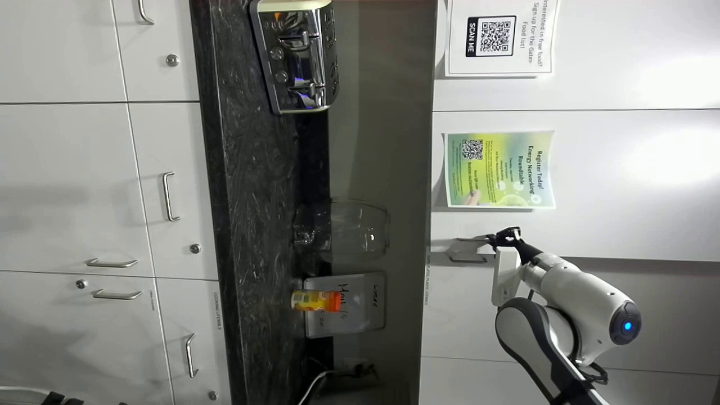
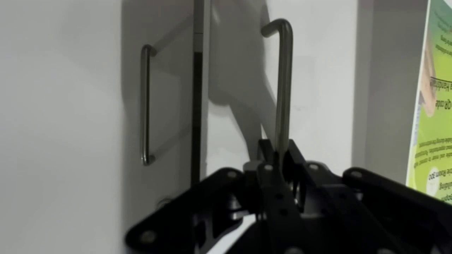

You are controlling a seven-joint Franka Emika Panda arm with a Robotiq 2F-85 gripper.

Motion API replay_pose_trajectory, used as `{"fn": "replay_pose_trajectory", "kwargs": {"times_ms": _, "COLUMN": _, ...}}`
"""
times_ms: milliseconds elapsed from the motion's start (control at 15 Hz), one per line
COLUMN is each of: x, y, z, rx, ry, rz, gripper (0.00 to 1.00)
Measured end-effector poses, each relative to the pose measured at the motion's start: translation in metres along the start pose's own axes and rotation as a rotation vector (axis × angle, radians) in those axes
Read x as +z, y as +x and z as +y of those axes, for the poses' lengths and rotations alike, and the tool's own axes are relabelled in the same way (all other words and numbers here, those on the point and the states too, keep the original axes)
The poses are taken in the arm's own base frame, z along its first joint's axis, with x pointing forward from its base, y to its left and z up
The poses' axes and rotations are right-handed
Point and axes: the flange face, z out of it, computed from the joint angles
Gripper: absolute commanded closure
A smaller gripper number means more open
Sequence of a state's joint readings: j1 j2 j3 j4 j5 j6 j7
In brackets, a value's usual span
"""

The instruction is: Open the third cabinet door from the right

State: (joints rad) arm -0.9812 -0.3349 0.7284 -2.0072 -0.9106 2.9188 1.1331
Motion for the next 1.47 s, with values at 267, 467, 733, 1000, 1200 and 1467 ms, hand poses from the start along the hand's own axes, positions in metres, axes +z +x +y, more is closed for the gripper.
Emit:
{"fn": "replay_pose_trajectory", "kwargs": {"times_ms": 267, "x": -0.044, "y": -0.013, "z": -0.030, "rx": -0.006, "ry": -0.038, "rz": 0.007, "gripper": 0.97}}
{"fn": "replay_pose_trajectory", "kwargs": {"times_ms": 467, "x": -0.080, "y": -0.023, "z": -0.056, "rx": -0.019, "ry": -0.040, "rz": 0.014, "gripper": 0.97}}
{"fn": "replay_pose_trajectory", "kwargs": {"times_ms": 733, "x": -0.140, "y": -0.039, "z": -0.109, "rx": -0.032, "ry": 0.028, "rz": 0.027, "gripper": 0.97}}
{"fn": "replay_pose_trajectory", "kwargs": {"times_ms": 1000, "x": -0.176, "y": -0.046, "z": -0.159, "rx": -0.077, "ry": 0.131, "rz": 0.023, "gripper": 0.57}}
{"fn": "replay_pose_trajectory", "kwargs": {"times_ms": 1200, "x": -0.181, "y": -0.050, "z": -0.170, "rx": -0.174, "ry": 0.158, "rz": 0.021, "gripper": 0.35}}
{"fn": "replay_pose_trajectory", "kwargs": {"times_ms": 1467, "x": -0.183, "y": -0.053, "z": -0.177, "rx": -0.299, "ry": 0.197, "rz": 0.003, "gripper": 0.05}}
